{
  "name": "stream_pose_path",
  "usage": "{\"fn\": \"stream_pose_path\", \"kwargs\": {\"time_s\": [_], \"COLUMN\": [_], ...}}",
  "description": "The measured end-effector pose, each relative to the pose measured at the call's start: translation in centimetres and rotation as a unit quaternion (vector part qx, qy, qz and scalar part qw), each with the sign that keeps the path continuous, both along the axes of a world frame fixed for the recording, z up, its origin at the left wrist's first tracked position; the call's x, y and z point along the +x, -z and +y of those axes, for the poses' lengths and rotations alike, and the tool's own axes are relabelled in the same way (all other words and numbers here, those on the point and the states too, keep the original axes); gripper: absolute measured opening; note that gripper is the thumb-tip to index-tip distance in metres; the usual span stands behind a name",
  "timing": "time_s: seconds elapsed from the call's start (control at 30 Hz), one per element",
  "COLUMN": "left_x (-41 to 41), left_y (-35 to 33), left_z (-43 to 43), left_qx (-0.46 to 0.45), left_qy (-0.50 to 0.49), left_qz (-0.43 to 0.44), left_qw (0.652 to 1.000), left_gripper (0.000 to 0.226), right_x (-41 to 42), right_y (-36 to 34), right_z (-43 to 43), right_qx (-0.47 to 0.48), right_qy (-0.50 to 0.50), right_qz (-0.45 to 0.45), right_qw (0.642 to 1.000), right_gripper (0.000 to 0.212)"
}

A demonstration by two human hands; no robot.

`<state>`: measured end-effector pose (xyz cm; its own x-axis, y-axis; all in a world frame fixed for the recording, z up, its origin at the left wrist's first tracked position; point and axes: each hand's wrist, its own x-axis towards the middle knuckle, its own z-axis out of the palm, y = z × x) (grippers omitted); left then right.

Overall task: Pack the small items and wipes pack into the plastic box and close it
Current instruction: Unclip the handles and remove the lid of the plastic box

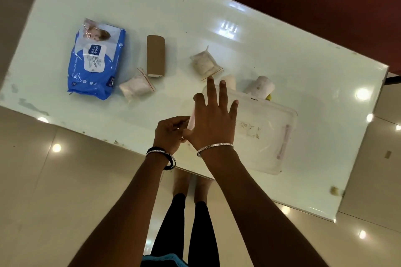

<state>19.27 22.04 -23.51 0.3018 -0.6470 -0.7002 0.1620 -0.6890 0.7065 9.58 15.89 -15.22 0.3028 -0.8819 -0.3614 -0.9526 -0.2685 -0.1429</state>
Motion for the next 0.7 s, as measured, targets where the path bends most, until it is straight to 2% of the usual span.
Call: {"fn": "stream_pose_path", "kwargs": {"time_s": [0.2,0.37,0.53,0.7], "left_x": [-0.3,-0.1,-0.1,-0.4], "left_y": [-0.6,-0.2,-0.3,-1.2], "left_z": [-0.1,0.1,0.1,0.0], "left_qx": [-0.031,-0.04,-0.034,-0.029], "left_qy": [0.006,0.023,0.092,0.087], "left_qz": [-0.022,-0.046,-0.144,-0.16], "left_qw": [0.999,0.998,0.985,0.983], "left_gripper": [0.03,0.035,0.029,0.019], "right_x": [0.1,0.2,-1.1,-5.0], "right_y": [-0.2,-0.9,-4.1,-8.3], "right_z": [-0.7,-1.1,-1.8,-2.9], "right_qx": [-0.019,-0.004,-0.036,-0.016], "right_qy": [-0.004,-0.007,-0.017,-0.082], "right_qz": [0.008,-0.007,-0.053,-0.064], "right_qw": [1.0,1.0,0.998,0.994], "right_gripper": [0.072,0.075,0.077,0.087]}}
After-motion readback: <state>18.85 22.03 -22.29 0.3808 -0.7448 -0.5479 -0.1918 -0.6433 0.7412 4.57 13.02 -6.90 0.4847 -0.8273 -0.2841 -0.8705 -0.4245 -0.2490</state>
